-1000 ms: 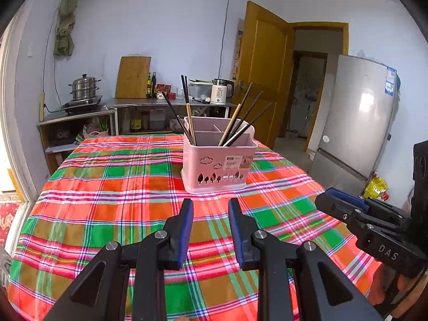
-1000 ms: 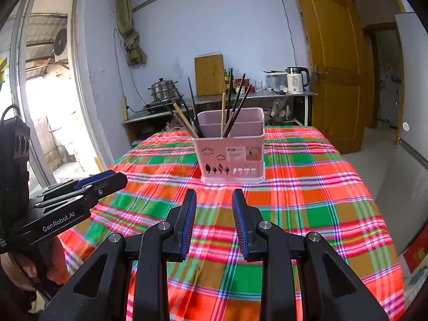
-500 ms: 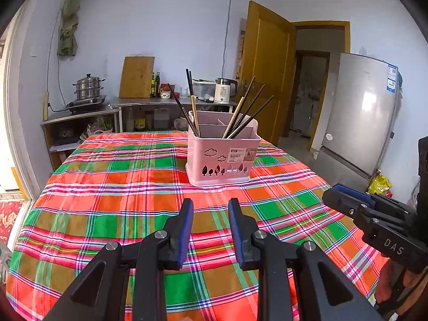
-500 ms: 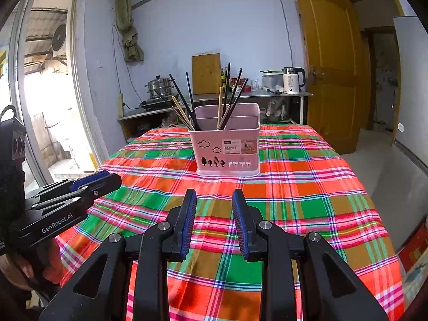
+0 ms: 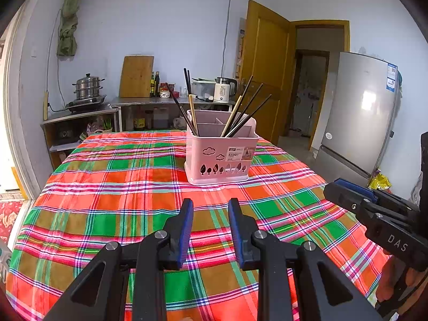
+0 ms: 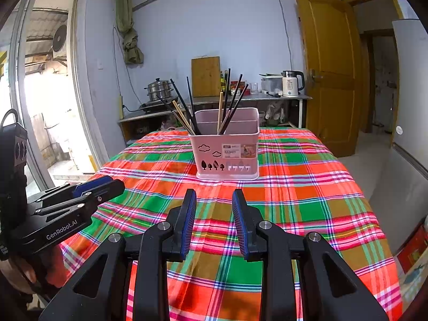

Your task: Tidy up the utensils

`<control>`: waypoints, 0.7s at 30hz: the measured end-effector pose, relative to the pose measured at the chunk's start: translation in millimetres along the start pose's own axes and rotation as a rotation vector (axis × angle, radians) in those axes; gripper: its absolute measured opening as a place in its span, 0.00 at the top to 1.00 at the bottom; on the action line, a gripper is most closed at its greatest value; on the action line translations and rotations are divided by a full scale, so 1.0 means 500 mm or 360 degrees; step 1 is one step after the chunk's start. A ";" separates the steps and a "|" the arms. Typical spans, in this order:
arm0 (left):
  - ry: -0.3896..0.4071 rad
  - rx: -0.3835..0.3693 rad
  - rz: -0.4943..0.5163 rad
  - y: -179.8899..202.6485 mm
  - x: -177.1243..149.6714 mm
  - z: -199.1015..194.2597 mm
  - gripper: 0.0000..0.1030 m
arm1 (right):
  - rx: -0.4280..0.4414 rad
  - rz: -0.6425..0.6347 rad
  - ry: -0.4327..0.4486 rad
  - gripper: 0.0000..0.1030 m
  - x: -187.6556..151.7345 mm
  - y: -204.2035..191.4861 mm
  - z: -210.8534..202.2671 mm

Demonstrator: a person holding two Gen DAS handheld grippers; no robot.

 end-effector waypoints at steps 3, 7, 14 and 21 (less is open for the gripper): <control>-0.0005 0.0000 -0.0001 -0.002 -0.001 -0.001 0.74 | 0.0001 -0.0001 -0.0004 0.72 -0.001 -0.001 0.001; -0.0013 0.0006 0.0005 0.000 -0.001 0.001 0.74 | 0.0003 0.0000 -0.0009 0.72 -0.002 -0.003 0.001; -0.0024 0.0001 0.0006 -0.001 -0.003 0.005 0.74 | 0.0007 0.0002 -0.0011 0.72 -0.002 -0.002 0.001; -0.0026 0.0010 0.0006 -0.003 -0.004 0.006 0.74 | 0.0010 0.0006 -0.0012 0.72 -0.001 -0.002 0.001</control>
Point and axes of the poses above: each gripper's, at about its wrist camera, not at the fingertips, and z roughly the way its jaws point, y to its right, x to its top, the point moved 5 cm from there along z, roughly the way its jaws point, and after that the axes turned 5 degrees about -y, right-handed, at the moved point
